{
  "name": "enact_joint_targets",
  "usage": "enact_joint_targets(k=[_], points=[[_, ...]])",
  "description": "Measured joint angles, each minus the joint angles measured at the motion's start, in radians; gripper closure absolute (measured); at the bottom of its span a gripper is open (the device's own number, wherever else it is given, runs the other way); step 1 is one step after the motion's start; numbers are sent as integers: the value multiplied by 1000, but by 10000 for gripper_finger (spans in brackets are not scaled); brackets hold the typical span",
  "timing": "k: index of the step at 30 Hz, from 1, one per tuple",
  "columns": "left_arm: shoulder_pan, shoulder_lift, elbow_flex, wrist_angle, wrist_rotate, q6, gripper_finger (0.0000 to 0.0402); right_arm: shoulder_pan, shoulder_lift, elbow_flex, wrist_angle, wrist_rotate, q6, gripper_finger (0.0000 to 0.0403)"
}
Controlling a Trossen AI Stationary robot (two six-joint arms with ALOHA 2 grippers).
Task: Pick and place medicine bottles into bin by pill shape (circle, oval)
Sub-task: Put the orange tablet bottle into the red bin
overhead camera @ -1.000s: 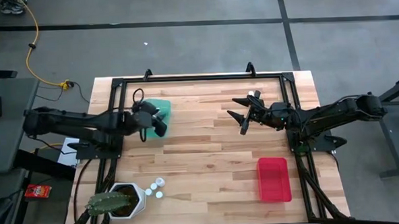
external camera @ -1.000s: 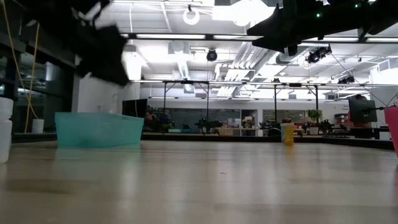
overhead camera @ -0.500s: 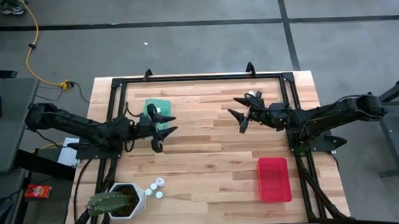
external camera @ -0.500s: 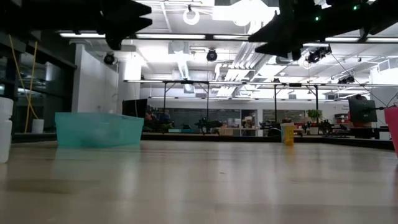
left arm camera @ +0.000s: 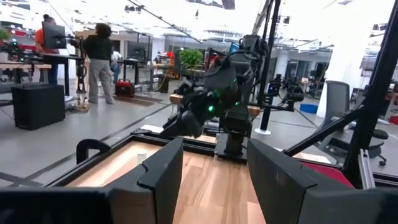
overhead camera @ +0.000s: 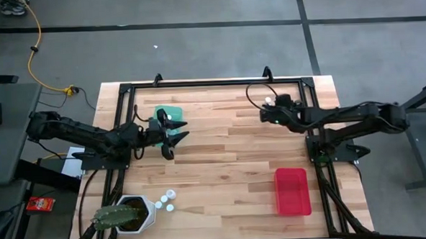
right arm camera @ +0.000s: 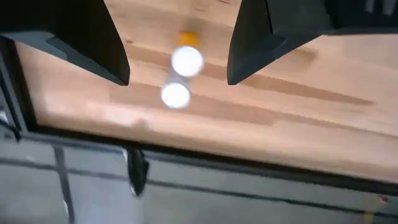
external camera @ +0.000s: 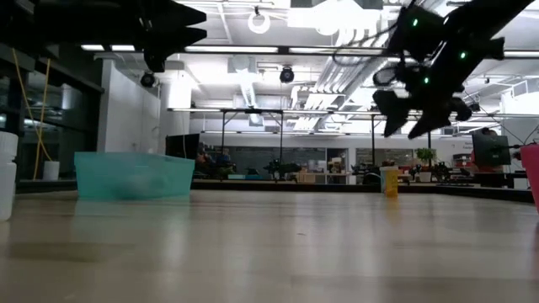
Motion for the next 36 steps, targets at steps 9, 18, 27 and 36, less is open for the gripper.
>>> enact_joint_targets(k=[9,18,27,36], points=[[0,0,0,-6,12,0,233,-101,168,-9,149,-124,-59,139],[0,0,0,-7,14,0,233,-162,272,-9,200,-172,-55,139],[0,0,0,-6,14,0,233,-172,304,-9,251,-190,-78,153],[0,0,0,-6,14,0,233,-177,302,-9,247,-189,-92,240]])
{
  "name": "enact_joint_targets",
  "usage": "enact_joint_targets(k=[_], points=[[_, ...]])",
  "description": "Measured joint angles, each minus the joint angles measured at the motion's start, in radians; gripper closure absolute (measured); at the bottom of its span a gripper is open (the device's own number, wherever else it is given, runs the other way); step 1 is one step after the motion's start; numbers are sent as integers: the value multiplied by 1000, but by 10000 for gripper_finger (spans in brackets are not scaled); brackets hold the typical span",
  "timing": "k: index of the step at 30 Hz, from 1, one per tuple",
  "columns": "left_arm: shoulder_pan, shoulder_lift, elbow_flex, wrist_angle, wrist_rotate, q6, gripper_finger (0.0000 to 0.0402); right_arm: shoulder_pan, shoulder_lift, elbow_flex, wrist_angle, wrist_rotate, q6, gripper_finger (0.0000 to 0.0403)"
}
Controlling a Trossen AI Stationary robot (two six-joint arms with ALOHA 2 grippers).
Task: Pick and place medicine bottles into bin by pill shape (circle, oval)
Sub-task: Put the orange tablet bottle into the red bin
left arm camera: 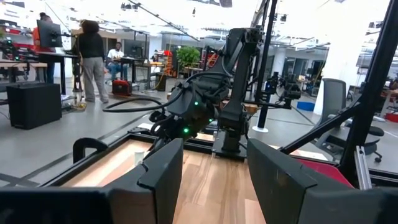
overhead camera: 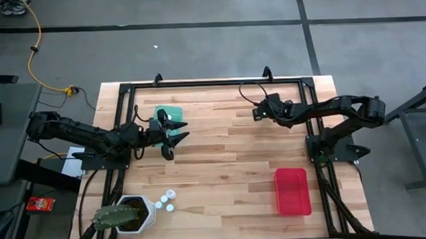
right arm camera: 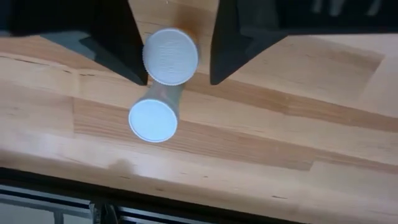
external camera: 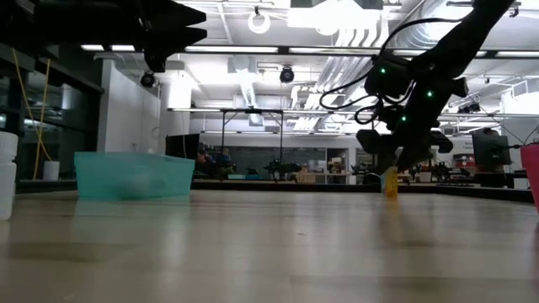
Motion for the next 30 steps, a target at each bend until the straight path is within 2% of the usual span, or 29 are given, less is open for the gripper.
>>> enact_joint_targets(k=[6,11,16,20,24,27,30], points=[[0,0,0,0,0,0,233,0,-1,2,-8,-16,-8,286],[0,0,0,0,0,0,233,17,-9,57,-86,-47,-45,298],[0,0,0,-1,0,0,233,103,-63,120,-156,-42,-78,298],[0,0,0,-14,-2,0,233,204,-109,134,-28,-43,-210,298],[0,0,0,-40,-6,0,233,288,-122,130,216,-180,-436,298],[0,0,0,-50,-7,0,233,326,-119,129,363,-327,-518,299],[0,0,0,-50,-7,0,233,355,-119,129,442,-428,-568,299]])
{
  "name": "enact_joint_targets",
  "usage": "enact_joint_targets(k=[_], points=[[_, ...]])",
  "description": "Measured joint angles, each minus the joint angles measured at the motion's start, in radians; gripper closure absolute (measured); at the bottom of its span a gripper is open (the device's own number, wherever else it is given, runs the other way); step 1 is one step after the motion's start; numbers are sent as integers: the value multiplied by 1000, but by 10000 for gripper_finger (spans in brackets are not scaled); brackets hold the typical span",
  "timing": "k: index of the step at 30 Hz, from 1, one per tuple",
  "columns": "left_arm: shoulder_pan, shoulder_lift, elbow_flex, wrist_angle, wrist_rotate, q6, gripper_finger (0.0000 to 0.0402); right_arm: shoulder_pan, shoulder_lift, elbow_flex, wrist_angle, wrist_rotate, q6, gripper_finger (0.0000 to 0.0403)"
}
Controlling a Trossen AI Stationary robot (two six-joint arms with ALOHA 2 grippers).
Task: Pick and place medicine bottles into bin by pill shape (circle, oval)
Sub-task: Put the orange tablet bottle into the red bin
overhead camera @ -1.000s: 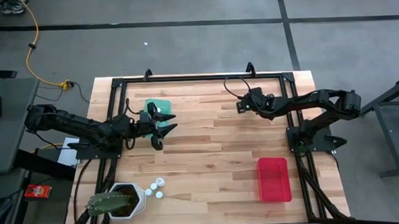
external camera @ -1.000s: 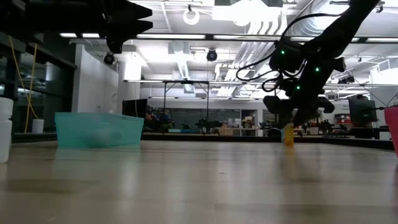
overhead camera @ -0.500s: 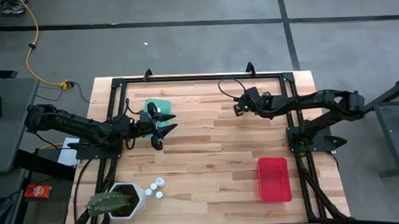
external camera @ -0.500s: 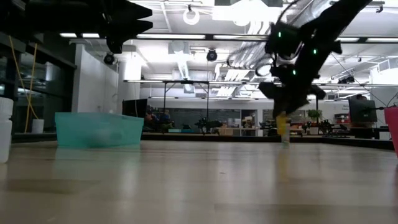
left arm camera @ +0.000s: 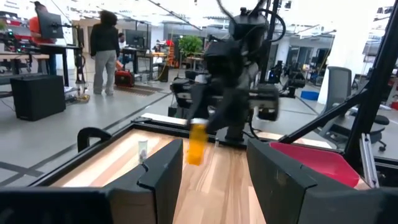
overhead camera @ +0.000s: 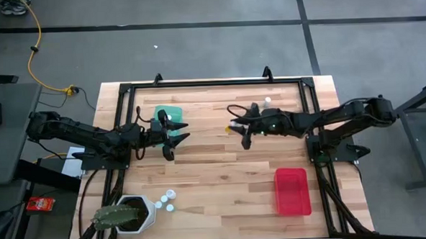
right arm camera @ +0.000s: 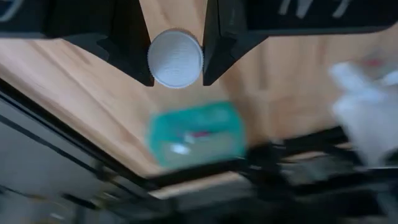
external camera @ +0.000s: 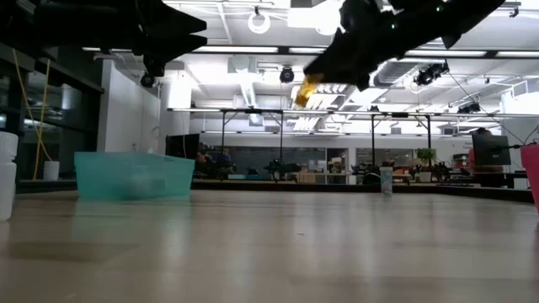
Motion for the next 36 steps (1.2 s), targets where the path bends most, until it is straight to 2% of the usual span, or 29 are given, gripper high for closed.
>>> enact_joint_targets(k=[4,14,19,24,27,31,36], points=[[0,0,0,-4,0,0,233,26,0,0,40,-52,-55,299],[0,0,0,-3,0,0,233,32,1,0,49,-53,-59,299],[0,0,0,-3,0,5,233,103,2,74,3,-57,-93,299],[0,0,0,-26,0,18,233,234,2,190,-240,6,-117,299],[0,0,0,-45,0,18,233,324,2,261,-440,62,-55,299],[0,0,0,-52,0,16,233,451,2,343,-700,83,139,299],[0,0,0,-52,0,-7,233,610,1,384,-963,83,507,299]])
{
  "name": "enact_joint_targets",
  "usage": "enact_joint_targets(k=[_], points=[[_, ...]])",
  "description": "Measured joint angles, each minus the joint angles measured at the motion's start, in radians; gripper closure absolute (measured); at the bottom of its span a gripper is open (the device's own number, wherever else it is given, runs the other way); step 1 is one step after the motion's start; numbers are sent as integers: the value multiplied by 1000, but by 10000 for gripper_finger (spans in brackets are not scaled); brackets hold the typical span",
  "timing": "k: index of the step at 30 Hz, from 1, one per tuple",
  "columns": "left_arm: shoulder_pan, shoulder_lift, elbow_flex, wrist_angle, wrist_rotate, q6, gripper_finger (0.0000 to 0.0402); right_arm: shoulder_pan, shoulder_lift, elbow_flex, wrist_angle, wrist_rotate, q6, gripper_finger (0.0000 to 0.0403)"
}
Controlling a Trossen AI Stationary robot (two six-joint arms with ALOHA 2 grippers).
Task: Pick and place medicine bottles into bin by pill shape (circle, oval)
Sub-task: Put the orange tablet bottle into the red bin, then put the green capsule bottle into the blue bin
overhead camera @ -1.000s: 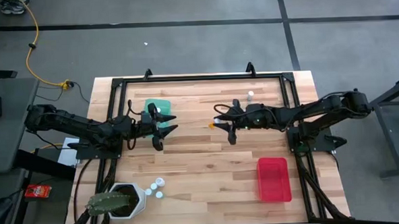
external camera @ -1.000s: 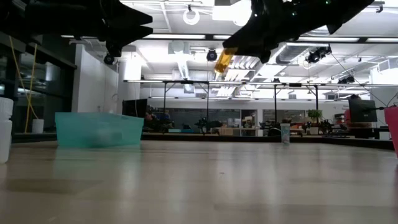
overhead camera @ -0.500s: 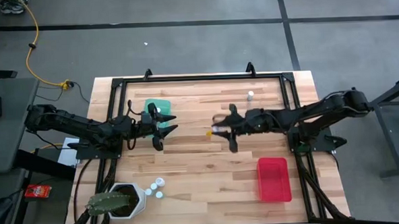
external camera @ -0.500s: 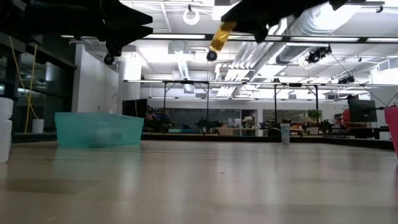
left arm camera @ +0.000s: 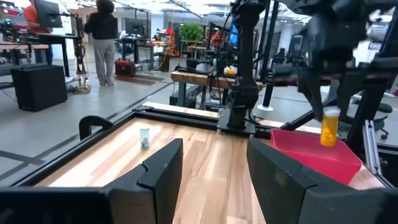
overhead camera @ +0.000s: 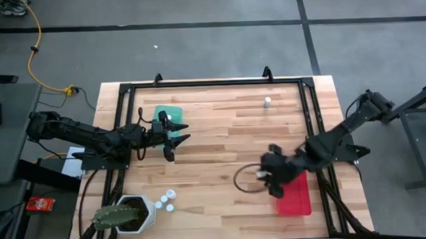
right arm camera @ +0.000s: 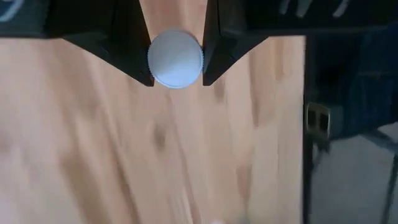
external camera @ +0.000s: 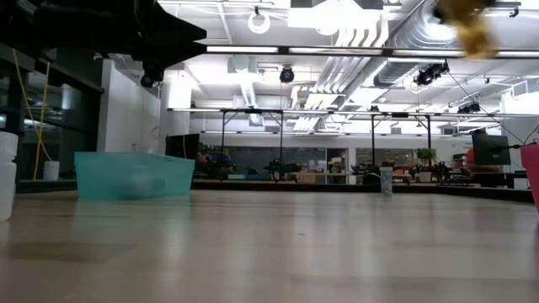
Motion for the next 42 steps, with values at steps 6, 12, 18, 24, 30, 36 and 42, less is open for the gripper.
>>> enact_joint_targets(k=[6,12,18,24,30,36,42], points=[[0,0,0,-1,0,-1,233,175,0,-22,-206,-31,488,299],[0,0,0,-3,0,-1,233,293,0,-23,-360,-55,789,299],[0,0,0,-3,0,-1,233,325,59,-23,-417,38,845,299],[0,0,0,-3,0,-1,233,306,182,-24,-418,-45,809,299],[0,0,0,-3,0,-1,233,271,263,-24,-417,-55,762,299],[0,0,0,-3,5,-1,233,242,275,-24,-418,-74,759,261],[0,0,0,-3,8,-1,233,240,273,-24,-488,-87,715,206]])
